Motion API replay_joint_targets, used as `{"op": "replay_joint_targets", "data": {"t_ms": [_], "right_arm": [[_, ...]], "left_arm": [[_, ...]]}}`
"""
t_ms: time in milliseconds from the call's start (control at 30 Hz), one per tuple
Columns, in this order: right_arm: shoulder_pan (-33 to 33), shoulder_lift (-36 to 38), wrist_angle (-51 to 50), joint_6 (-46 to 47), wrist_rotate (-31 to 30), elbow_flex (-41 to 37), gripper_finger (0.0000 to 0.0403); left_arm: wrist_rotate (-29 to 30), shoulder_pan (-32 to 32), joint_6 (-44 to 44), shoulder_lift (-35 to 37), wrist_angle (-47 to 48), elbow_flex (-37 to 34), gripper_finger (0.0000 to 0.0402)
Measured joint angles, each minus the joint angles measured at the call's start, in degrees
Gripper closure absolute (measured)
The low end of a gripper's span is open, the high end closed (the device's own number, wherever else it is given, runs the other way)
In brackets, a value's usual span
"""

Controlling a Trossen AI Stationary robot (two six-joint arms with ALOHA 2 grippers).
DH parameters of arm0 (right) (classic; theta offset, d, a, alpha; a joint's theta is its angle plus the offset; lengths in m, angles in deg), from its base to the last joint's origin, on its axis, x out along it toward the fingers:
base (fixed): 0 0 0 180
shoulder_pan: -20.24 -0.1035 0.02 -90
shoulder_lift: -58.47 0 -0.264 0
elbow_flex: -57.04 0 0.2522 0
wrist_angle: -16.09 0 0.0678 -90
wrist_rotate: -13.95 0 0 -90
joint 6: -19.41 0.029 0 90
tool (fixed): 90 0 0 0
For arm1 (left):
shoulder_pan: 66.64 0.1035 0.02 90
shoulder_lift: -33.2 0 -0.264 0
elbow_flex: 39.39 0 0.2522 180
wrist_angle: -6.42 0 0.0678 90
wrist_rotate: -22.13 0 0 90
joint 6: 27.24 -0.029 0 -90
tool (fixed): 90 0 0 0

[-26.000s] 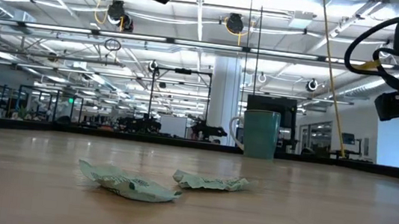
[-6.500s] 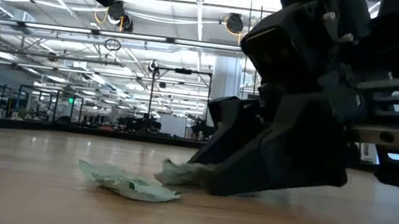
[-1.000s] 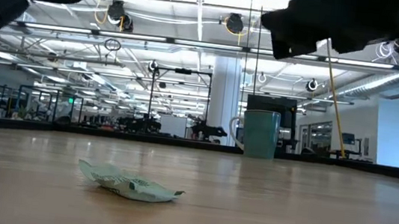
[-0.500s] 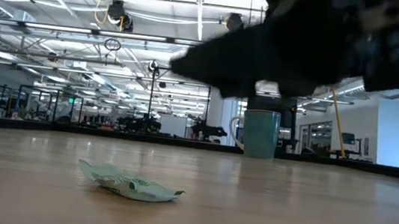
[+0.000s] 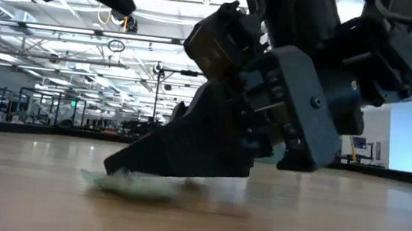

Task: Pick and place Stevia / Truvia into bins
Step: Put the stevia packet into the transparent container

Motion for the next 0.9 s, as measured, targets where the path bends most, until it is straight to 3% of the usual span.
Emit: {"op": "replay_joint_targets", "data": {"t_ms": [300, 600, 900], "right_arm": [[0.15, -0.47, -2.74, 0.66, 2.33, 0.15, 0.0285], [0.05, -0.54, -0.02, -1.36, 4.36, -1.02, 0.0393], [0.10, 2.84, 1.63, -7.58, 5.98, -1.33, 0.0402]], "left_arm": [[-1.02, 2.66, -3.50, 0.00, -1.19, -0.02, 0.0371], [-1.02, 2.82, -3.04, 0.00, -1.16, -0.02, 0.0371], [0.47, 2.82, -3.22, 0.00, -1.19, -0.02, 0.0371]]}}
